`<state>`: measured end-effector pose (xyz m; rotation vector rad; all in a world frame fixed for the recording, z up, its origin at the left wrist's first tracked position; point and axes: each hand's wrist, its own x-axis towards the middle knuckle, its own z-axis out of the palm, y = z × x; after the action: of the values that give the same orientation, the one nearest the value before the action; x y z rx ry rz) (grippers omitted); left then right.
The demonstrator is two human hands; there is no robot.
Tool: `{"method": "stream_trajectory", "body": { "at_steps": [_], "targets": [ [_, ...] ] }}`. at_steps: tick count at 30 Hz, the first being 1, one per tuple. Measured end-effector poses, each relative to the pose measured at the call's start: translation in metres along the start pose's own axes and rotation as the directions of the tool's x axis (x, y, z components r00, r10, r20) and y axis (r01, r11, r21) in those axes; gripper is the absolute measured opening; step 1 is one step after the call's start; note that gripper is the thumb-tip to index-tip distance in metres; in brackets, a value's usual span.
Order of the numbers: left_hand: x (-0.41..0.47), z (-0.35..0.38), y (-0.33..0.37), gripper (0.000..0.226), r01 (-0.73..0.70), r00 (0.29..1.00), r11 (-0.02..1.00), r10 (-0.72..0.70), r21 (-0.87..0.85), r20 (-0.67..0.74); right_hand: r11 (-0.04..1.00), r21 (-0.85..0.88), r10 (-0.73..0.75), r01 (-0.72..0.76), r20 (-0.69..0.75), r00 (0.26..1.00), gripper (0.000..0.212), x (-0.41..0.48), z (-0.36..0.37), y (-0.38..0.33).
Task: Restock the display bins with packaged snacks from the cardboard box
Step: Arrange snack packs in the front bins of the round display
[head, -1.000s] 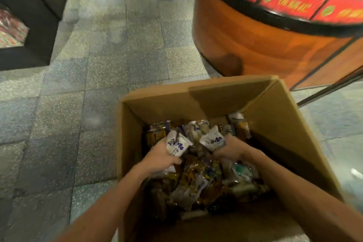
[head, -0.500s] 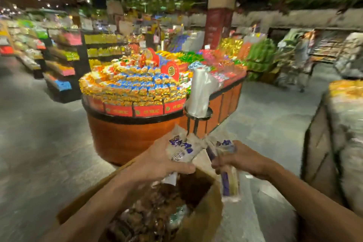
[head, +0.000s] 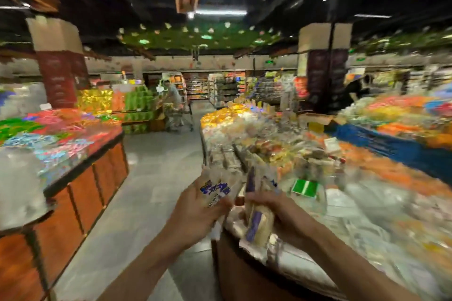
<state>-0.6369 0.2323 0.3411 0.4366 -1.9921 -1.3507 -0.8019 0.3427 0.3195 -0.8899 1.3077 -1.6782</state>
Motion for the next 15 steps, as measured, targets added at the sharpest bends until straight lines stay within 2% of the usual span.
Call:
{"method": "stream_trajectory", "body": {
  "at_steps": [2, 5, 8, 11, 13, 15],
  "targets": [
    [0.011, 0.066, -0.013, 0.027, 0.028, 0.997, 0.998, -0.024, -0.049, 0.072, 0.999, 0.035, 0.005, -0.002, -0.063, 0.998, 0.038, -0.025, -0.053, 0.007],
    [0.018, 0.157, -0.036, 0.059, 0.124, 0.978, 0.984, -0.1, -0.127, 0.182, 0.999, 0.05, 0.02, -0.012, -0.167, 0.986, 0.04, -0.062, -0.121, 0.018],
    [0.021, 0.233, -0.058, 0.07, 0.188, 0.949, 0.98, -0.162, -0.072, 0.272, 0.994, 0.092, 0.086, -0.063, -0.264, 0.961, 0.032, -0.094, -0.184, 0.033],
    [0.025, 0.295, -0.071, 0.091, 0.256, 0.921, 0.966, -0.228, -0.048, 0.315, 0.99, 0.101, 0.128, -0.1, -0.343, 0.931, 0.038, -0.117, -0.239, 0.049],
    [0.025, 0.329, -0.071, 0.079, 0.245, 0.915, 0.969, -0.231, -0.001, 0.33, 0.991, 0.096, 0.123, -0.092, -0.385, 0.915, 0.047, -0.126, -0.265, 0.055],
    [0.028, 0.358, -0.073, 0.076, 0.22, 0.908, 0.973, -0.229, 0.065, 0.352, 0.993, 0.089, 0.112, -0.082, -0.429, 0.896, 0.07, -0.13, -0.293, 0.064]
  ]
}}
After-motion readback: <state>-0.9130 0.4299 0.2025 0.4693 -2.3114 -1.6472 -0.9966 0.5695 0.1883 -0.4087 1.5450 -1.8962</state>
